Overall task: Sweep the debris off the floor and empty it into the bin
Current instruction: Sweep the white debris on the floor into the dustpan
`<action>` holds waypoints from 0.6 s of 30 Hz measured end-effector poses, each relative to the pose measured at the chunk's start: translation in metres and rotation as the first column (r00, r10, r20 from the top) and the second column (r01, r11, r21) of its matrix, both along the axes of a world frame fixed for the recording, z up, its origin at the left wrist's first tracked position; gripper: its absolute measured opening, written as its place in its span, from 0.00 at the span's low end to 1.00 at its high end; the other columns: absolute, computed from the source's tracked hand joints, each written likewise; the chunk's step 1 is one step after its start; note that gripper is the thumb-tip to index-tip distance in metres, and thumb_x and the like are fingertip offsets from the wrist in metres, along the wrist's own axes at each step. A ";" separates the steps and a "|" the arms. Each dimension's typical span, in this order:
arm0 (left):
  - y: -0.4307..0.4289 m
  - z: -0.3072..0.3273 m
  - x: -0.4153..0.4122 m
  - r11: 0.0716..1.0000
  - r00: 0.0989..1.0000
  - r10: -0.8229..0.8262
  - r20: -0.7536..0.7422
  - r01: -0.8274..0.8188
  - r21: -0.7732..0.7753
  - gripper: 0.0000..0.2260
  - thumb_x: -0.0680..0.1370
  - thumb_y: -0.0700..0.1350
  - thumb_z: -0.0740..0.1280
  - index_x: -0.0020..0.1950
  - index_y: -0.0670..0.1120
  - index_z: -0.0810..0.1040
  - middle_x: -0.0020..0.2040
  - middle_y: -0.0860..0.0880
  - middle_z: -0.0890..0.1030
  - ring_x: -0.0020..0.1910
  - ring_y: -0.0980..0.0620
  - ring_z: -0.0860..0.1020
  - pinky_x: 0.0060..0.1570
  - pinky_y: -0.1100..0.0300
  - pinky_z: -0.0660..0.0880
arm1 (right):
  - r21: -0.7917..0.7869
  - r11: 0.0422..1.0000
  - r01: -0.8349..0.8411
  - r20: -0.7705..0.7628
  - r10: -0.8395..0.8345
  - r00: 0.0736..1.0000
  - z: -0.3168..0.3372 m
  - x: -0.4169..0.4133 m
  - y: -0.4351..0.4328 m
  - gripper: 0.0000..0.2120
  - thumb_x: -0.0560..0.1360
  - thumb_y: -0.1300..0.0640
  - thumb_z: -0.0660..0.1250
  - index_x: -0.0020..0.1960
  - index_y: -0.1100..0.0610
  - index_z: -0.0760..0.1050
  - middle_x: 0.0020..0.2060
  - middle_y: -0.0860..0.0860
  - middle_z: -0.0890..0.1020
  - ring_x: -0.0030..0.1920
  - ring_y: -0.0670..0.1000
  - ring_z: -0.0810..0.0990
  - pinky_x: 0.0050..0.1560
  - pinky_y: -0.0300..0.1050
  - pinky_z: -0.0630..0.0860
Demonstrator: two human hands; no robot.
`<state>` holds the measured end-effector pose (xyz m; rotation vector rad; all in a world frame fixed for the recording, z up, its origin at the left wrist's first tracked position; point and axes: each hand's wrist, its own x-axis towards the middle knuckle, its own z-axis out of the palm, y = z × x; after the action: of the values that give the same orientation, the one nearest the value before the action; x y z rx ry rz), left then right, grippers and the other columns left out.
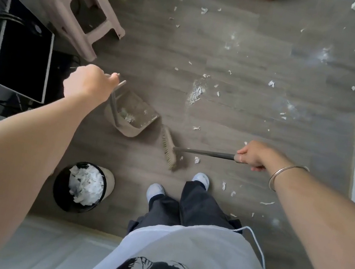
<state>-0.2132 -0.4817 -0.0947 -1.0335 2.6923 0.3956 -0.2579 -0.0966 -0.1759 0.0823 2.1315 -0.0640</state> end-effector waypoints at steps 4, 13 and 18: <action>0.011 -0.006 -0.002 1.000 1.000 -0.022 -0.006 0.023 0.005 0.22 0.77 0.60 0.58 0.48 0.44 0.82 0.49 0.40 0.81 0.49 0.37 0.79 0.52 0.50 0.74 | 0.166 0.983 -0.079 -0.113 0.098 0.989 -0.004 0.015 0.013 0.20 0.75 0.45 0.63 0.66 0.40 0.75 0.36 0.52 0.78 0.47 0.54 0.78 0.53 0.43 0.73; 0.055 -0.003 -0.021 0.998 1.000 -0.029 -0.011 0.029 0.049 0.18 0.76 0.61 0.59 0.42 0.47 0.77 0.45 0.42 0.80 0.47 0.38 0.79 0.49 0.52 0.74 | 0.339 0.940 -0.026 -0.270 0.124 0.955 0.001 0.003 0.041 0.16 0.77 0.51 0.64 0.64 0.46 0.78 0.61 0.51 0.80 0.62 0.54 0.78 0.55 0.42 0.71; 0.085 0.000 -0.036 0.997 0.998 -0.063 0.011 0.062 0.039 0.21 0.75 0.62 0.60 0.42 0.44 0.78 0.44 0.42 0.80 0.45 0.39 0.80 0.49 0.51 0.76 | 0.244 0.968 0.062 -0.340 0.025 0.940 0.001 -0.011 0.060 0.15 0.79 0.53 0.62 0.64 0.48 0.78 0.62 0.52 0.80 0.63 0.55 0.77 0.58 0.43 0.72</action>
<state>-0.2494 -0.3968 -0.0946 -0.9357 2.6880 0.4264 -0.2691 -0.0365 -0.1748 0.2571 2.4782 0.1963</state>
